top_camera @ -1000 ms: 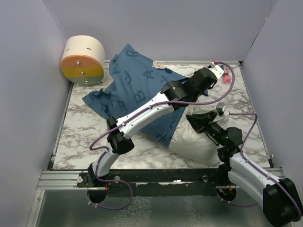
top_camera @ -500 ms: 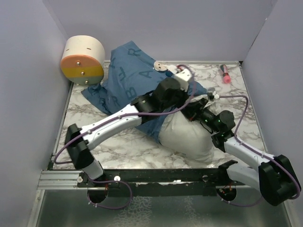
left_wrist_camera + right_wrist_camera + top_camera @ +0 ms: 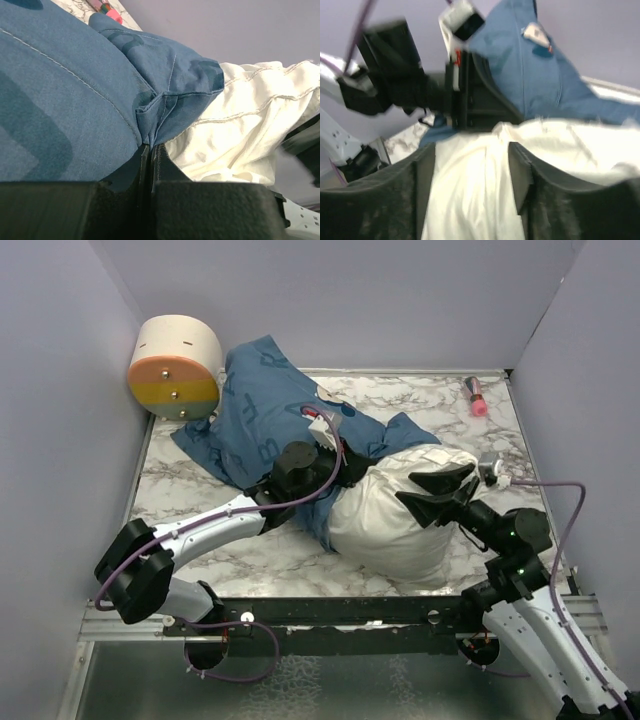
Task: Put the pillow into the pillowcase
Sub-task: Stuff the pillow into the pillowcase.
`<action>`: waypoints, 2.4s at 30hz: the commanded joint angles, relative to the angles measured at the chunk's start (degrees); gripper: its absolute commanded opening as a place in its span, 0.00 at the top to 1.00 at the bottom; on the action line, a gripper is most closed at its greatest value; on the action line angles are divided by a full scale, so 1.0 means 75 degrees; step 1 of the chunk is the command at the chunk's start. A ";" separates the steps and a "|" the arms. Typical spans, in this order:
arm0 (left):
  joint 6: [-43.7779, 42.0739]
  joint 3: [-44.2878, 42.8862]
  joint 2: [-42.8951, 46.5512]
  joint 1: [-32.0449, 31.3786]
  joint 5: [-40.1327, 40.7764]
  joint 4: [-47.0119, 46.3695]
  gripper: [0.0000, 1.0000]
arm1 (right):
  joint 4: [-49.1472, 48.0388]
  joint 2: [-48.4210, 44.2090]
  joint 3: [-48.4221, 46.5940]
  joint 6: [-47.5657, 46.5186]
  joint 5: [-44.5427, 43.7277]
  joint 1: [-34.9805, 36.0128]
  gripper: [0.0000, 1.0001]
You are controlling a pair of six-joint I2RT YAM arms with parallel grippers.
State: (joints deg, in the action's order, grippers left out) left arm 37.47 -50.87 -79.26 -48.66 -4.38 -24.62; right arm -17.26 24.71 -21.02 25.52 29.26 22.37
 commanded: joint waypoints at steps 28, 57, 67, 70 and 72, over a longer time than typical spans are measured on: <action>-0.0623 -0.3056 -0.0265 0.0029 -0.1924 0.1748 1.00 | 0.1255 0.3613 -0.0748 0.1233 0.0154 0.0014 0.95; 0.1357 0.0777 -0.0542 -0.0555 -0.1776 -0.1880 1.00 | -0.3178 0.3921 0.1570 0.0774 0.0729 0.0006 0.63; 0.1298 0.1337 0.0271 -0.0518 -0.1244 -0.1785 1.00 | 0.3295 -0.1230 -0.1076 0.0079 -0.1400 0.0005 0.16; 0.1352 0.1481 0.0379 -0.0517 -0.1209 -0.1796 1.00 | 0.4478 -0.0990 -0.2056 0.0165 -0.3064 0.0005 0.13; 0.1358 0.1496 0.0454 -0.0508 -0.1209 -0.1773 1.00 | 0.5209 -0.0632 -0.2521 0.0443 -0.4213 0.0006 0.14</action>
State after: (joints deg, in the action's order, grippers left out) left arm 46.78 -40.66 -77.52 -51.99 -14.00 -37.28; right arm 2.33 15.88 -34.39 26.94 17.63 22.17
